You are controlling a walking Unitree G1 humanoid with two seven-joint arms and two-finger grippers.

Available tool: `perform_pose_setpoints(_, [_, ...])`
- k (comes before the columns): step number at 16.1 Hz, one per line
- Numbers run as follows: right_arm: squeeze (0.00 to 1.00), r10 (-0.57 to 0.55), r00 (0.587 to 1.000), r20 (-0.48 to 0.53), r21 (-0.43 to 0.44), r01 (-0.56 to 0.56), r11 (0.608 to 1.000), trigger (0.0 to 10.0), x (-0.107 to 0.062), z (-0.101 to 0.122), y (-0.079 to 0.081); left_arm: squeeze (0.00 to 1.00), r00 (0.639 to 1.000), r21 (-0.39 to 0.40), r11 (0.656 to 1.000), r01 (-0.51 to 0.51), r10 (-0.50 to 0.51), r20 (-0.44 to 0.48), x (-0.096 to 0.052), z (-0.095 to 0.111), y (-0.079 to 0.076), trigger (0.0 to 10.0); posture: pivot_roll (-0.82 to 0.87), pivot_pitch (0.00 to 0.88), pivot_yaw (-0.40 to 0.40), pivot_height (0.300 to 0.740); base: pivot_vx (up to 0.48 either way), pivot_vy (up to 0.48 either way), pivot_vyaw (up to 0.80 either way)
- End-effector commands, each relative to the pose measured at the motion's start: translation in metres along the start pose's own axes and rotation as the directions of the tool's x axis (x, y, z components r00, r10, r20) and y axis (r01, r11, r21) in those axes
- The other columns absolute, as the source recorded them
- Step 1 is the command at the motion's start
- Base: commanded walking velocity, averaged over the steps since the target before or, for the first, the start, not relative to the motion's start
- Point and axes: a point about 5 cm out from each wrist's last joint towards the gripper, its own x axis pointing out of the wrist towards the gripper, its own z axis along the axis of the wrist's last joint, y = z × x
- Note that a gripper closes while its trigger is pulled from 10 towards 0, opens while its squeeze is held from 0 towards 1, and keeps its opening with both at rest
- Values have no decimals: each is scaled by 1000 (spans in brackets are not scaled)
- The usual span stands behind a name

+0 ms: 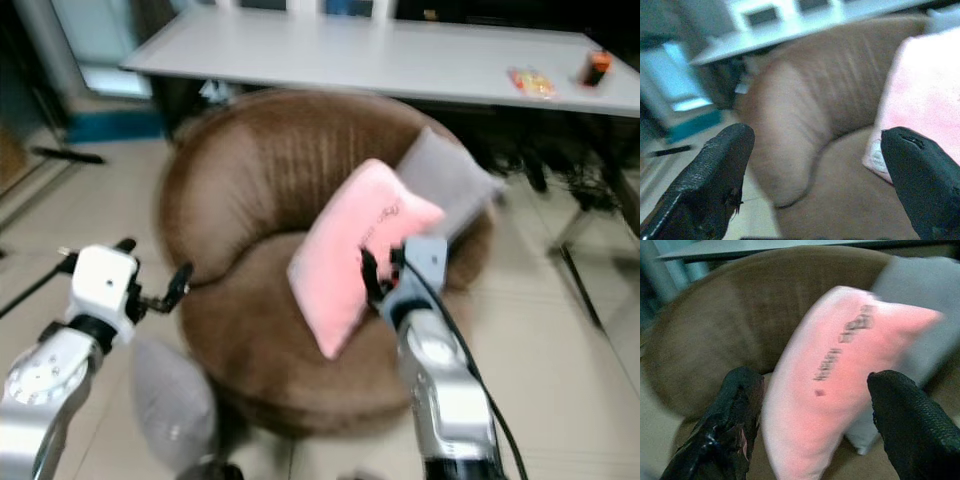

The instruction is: Move the pillow to the sofa from floor

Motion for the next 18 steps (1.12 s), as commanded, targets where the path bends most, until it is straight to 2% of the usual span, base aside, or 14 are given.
perform_pose_setpoints(1, [0,45,999,0,9,-45,999,10000,-1,3,6,0,1000,2,1000,-5,5,-30,-2,-6,0,10000,-69,0,12,740,0,0,0])
perform_pose_setpoints(4, [0,124,992,-37,-2,-124,992,10000,-3,0,11,0,999,-2,1000,-13,12,-33,-5,-6,0,10000,-56,0,-6,740,0,0,798])
perform_pose_setpoints(7, [0,129,991,-44,-6,-130,992,10000,-3,1,11,0,999,-28,999,-33,32,-35,-7,-9,0,10000,-56,0,-19,740,0,0,800])
perform_pose_setpoints(11, [0,112,993,-39,7,-111,994,10000,-2,-1,12,0,997,-19,997,-80,79,-17,-5,-8,3,10000,-58,0,-23,740,0,0,798])
perform_pose_setpoints(17, [0,128,990,-51,13,-127,992,10000,-8,-5,13,0,996,-23,996,-85,85,2,-6,-7,2,10000,-61,0,-21,740,0,0,792])
perform_pose_setpoints(18, [0,132,990,-40,-9,-133,991,10000,-8,-3,13,0,997,-31,997,-76,77,12,-8,-6,1,10000,-59,0,-23,740,0,0,775])
